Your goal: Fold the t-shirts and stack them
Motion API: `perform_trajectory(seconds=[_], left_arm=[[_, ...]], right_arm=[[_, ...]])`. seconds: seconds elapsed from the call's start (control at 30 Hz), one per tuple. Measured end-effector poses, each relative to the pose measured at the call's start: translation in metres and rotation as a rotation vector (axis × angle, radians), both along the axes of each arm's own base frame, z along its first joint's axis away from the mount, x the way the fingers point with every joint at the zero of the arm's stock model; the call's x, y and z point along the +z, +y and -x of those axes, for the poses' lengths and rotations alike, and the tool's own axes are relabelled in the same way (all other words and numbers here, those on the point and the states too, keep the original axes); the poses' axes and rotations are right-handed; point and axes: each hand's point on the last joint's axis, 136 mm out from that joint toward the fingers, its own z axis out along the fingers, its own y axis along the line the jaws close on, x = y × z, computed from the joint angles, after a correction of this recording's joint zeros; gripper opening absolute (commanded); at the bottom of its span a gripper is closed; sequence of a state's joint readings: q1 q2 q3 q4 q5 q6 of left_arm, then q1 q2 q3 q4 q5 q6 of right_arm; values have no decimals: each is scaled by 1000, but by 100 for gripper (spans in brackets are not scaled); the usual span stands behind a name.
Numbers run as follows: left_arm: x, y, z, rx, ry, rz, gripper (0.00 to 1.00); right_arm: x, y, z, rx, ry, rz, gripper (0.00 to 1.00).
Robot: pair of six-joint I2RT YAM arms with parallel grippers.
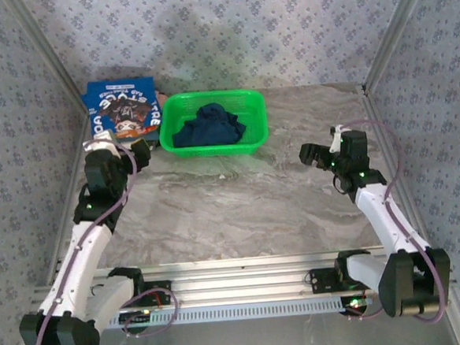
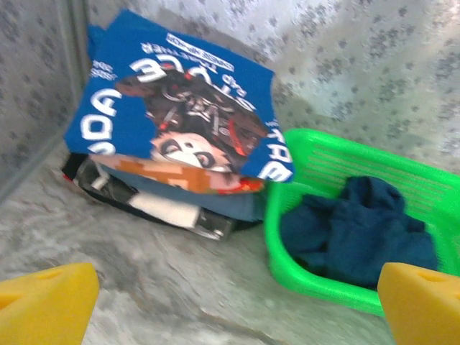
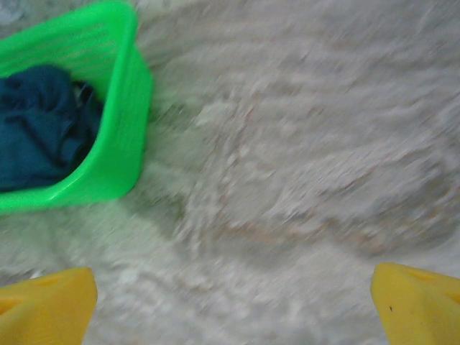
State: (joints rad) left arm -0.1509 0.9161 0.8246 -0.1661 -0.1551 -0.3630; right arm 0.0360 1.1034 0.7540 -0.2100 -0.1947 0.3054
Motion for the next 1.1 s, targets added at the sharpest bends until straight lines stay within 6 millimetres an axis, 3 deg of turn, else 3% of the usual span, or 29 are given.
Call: perform_trajectory(seconds=[0.13, 0.27, 0.43, 0.6, 0.73, 0.87, 1.0, 1.1], left_arm=[[6, -24, -13, -79, 157, 74, 99], [0, -63, -35, -190, 287, 103, 100], [-20, -112, -52, -314, 414, 116, 100], [-43, -144, -62, -380, 504, 137, 100], [-52, -155, -63, -398, 540, 161, 100], [-49, -163, -68, -410, 543, 184, 100], [-51, -171, -79, -417, 547, 201, 100], [-59, -180, -95, -422, 564, 205, 97]], right_arm=[[-10, 31, -14, 81, 151, -109, 94], [-13, 66, -55, 165, 238, -181, 92], [-16, 104, -114, 233, 275, -220, 82], [-43, 125, -158, 247, 325, -231, 74], [-64, 135, -173, 239, 365, -227, 66], [-78, 139, -177, 223, 390, -222, 44], [-81, 141, -177, 211, 399, -229, 21], [-79, 144, -177, 213, 390, -231, 17]])
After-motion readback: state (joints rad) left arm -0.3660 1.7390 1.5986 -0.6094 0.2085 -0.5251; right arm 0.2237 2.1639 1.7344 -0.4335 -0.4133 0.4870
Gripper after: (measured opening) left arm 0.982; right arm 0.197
